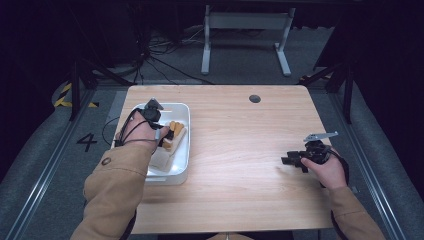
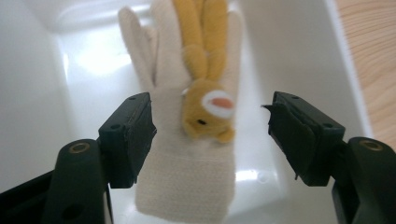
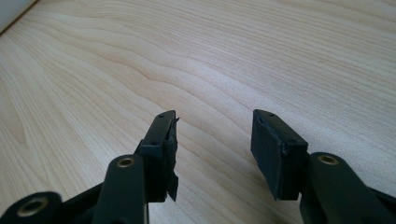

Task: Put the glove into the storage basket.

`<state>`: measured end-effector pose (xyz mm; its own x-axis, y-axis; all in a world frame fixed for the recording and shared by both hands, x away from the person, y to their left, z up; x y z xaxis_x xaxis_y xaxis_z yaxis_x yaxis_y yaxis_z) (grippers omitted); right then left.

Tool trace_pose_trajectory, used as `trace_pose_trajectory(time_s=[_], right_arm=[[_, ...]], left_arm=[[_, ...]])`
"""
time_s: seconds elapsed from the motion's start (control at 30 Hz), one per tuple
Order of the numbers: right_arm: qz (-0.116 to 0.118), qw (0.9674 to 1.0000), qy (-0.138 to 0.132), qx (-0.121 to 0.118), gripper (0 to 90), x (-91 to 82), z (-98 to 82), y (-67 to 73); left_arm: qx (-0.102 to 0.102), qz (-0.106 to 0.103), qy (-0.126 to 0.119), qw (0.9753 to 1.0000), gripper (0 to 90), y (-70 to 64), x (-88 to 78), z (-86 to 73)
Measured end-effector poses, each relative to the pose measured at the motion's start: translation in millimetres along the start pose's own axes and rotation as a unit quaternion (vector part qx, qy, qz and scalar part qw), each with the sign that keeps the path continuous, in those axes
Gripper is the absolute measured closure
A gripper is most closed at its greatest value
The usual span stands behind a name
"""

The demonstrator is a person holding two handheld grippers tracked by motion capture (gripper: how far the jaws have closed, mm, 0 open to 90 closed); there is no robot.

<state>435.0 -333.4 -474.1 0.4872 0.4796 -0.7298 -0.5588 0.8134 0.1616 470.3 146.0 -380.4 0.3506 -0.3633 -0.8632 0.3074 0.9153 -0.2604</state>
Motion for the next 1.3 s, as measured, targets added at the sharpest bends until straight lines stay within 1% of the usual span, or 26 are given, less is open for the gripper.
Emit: trace_pose_trajectory(time_s=[0.07, 0.13, 0.2, 0.27, 0.3, 0.33, 0.4, 0.47, 0.57, 0.6, 0.63, 0.67, 0.73, 0.83, 0.9, 0.97, 1.0, 1.03, 1.1, 1.17, 1.3], right_arm=[[0.0, 1.0, 0.001, -0.001, 51.7, 0.2, -1.1, -0.6], [-0.001, 1.0, 0.002, -0.001, 51.7, 0.1, -1.4, -1.0], [-0.002, 1.0, 0.002, -0.001, 51.7, -0.3, -1.6, -1.0], [-0.001, 1.0, 0.0, 0.0, 51.7, -0.8, -1.6, -0.9], [-0.002, 1.0, 0.0, 0.001, 51.7, -1.0, -2.3, -0.8], [-0.002, 1.0, 0.0, 0.001, 51.7, -1.0, -2.3, -0.8], [-0.003, 1.0, 0.001, 0.001, 51.7, -1.5, -3.3, -0.9], [-0.004, 1.0, 0.001, 0.002, 51.7, -2.2, -4.5, -1.5], [-0.005, 1.0, -0.001, 0.003, 51.6, -3.4, -5.9, -2.5], [-0.005, 1.0, -0.001, 0.004, 51.6, -3.8, -6.4, -2.4], [-0.006, 1.0, 0.0, 0.006, 51.6, -4.1, -6.7, -2.4], [-0.006, 1.0, 0.0, 0.004, 51.6, -4.6, -7.2, -2.8], [-0.007, 1.0, -0.002, 0.005, 51.6, -5.1, -7.8, -3.1], [-0.006, 1.0, -0.001, 0.005, 51.4, -5.7, -8.9, -3.4], [-0.006, 1.0, -0.001, 0.004, 51.3, -5.6, -9.5, -3.6], [-0.007, 1.0, -0.001, 0.004, 51.3, -5.5, -9.7, -3.9], [-0.009, 0.9999, 0.0, 0.005, 51.3, -4.9, -10.0, -3.9], [-0.009, 0.9999, 0.0, 0.005, 51.3, -4.9, -10.0, -3.9], [-0.009, 1.0, 0.001, 0.002, 51.3, -4.2, -10.3, -4.4], [-0.007, 1.0, 0.002, 0.001, 51.3, -3.8, -10.4, -4.1], [-0.008, 1.0, 0.002, 0.001, 51.3, -3.8, -10.8, -4.0]], left_arm=[[0.012, -0.001, -0.011, 0.9999, 32.6, -5.4, -7.2, 0.5], [0.032, 0.0, -0.023, 0.9992, 32.7, -11.8, -14.3, 0.7], [0.048, -0.008, -0.032, 0.9983, 33.0, -20.2, -20.6, 0.7], [0.063, -0.021, -0.043, 0.9969, 33.0, -30.3, -26.1, 0.7], [0.075, -0.024, -0.05, 0.9956, 32.0, -36.4, -28.7, 0.4], [0.08, -0.025, -0.052, 0.9951, 32.0, -39.8, -30.1, -0.1], [0.098, -0.031, -0.055, 0.9932, 33.2, -50.0, -33.6, -1.6], [0.11, -0.042, -0.059, 0.9913, 33.4, -58.9, -35.8, -2.4], [0.136, -0.064, -0.065, 0.9866, 33.6, -74.5, -37.8, -3.9], [0.143, -0.068, -0.067, 0.9852, 33.7, -78.0, -38.0, -4.3], [0.151, -0.073, -0.07, 0.9833, 33.8, -82.3, -38.2, -4.8], [0.159, -0.08, -0.075, 0.9812, 34.2, -87.0, -38.0, -5.5], [0.181, -0.095, -0.081, 0.9756, 34.6, -96.9, -35.9, -8.1], [0.197, -0.124, -0.084, 0.9689, 35.0, -111.7, -28.5, -14.8], [0.203, -0.14, -0.09, 0.9649, 35.1, -119.5, -22.1, -19.4], [0.202, -0.161, -0.094, 0.9614, 35.6, -126.2, -14.8, -23.8], [0.204, -0.173, -0.095, 0.959, 35.7, -130.7, -8.7, -27.0], [0.205, -0.179, -0.093, 0.9577, 35.7, -133.0, -4.6, -28.9], [0.206, -0.188, -0.088, 0.9563, 35.6, -138.3, 7.0, -34.0], [0.207, -0.19, -0.081, 0.9563, 35.5, -140.9, 18.1, -38.6], [0.2, -0.197, -0.079, 0.9566, 35.5, -140.5, 27.1, -43.4]])
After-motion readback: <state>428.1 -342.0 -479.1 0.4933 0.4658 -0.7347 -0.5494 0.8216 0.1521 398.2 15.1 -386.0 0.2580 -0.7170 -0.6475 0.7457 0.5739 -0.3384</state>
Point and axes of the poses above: each handheld gripper's, and its own axes: x roughly forward along the jaws, z roughly out of its top, y roughly to its left, the point moved 4 cm from there along x, roughly forward along the jaws, and after that the axes turned 7 degrees about -z, right-handed, at the moved point
